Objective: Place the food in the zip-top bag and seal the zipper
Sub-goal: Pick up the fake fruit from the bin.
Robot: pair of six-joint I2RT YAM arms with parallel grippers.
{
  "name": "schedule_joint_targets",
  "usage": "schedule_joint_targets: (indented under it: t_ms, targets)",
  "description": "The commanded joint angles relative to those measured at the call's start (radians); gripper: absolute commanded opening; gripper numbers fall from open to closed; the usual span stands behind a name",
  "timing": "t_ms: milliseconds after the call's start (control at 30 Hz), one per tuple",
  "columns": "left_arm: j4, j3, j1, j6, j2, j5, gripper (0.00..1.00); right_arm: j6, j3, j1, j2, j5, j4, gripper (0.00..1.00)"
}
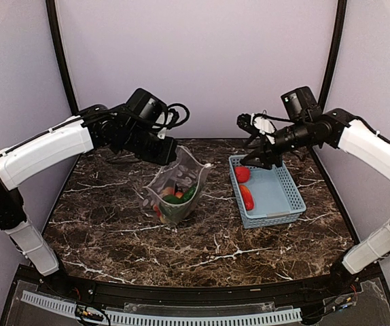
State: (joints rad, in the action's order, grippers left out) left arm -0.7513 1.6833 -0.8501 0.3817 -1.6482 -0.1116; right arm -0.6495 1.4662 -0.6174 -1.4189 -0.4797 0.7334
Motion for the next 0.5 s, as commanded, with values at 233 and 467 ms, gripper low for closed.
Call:
schedule_joint_targets:
  t_ms: [233, 467]
  targets:
    - [0.074, -0.119, 0.004, 0.021, 0.084, -0.018, 0.01, 0.237, -0.269, 0.195, -0.019, -0.004, -0.179, 0.55]
    - [0.078, -0.129, 0.003, 0.023, 0.073, -0.028, 0.01, 0.307, -0.311, 0.226, -0.070, 0.035, -0.246, 0.56]
